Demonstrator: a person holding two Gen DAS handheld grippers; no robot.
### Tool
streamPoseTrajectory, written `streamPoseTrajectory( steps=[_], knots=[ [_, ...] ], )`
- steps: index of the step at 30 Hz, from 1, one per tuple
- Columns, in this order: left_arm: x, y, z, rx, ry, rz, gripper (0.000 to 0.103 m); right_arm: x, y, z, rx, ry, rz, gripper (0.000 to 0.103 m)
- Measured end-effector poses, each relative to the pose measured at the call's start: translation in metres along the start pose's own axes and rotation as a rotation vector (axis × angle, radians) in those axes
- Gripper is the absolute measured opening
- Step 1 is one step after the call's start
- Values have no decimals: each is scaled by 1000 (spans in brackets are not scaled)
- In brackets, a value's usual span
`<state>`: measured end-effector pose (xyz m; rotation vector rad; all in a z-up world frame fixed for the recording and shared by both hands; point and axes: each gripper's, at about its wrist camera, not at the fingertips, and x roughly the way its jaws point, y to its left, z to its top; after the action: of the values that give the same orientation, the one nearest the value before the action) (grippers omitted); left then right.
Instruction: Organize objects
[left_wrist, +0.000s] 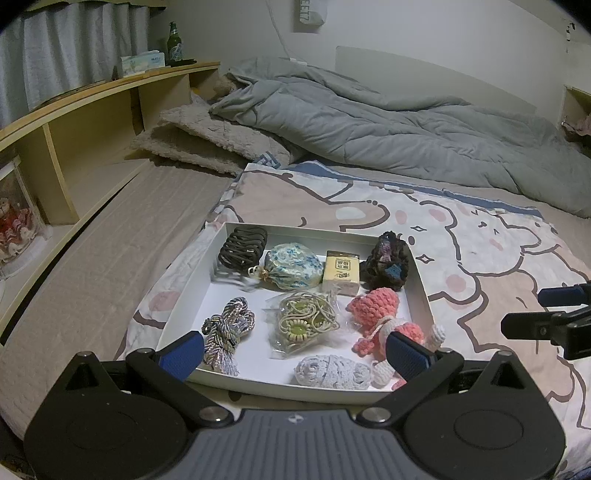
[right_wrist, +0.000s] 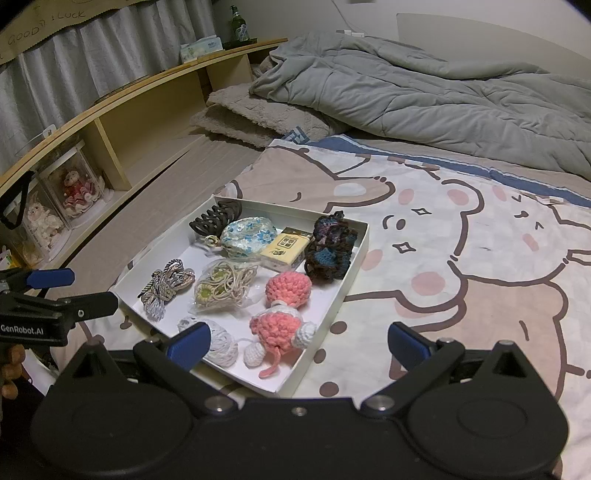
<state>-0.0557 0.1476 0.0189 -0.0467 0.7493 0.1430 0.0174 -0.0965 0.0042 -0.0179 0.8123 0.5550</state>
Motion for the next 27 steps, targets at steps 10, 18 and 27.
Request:
streamPoseTrajectory(
  steps=[10,18,27],
  knots=[
    [0,-1,0,2,2,-8,103,0,0,0,1,0,0,103],
    [0,-1,0,2,6,-11,103,0,0,0,1,0,0,103],
    [0,0,0,2,7,-11,103,0,0,0,0,0,0,103]
  ],
)
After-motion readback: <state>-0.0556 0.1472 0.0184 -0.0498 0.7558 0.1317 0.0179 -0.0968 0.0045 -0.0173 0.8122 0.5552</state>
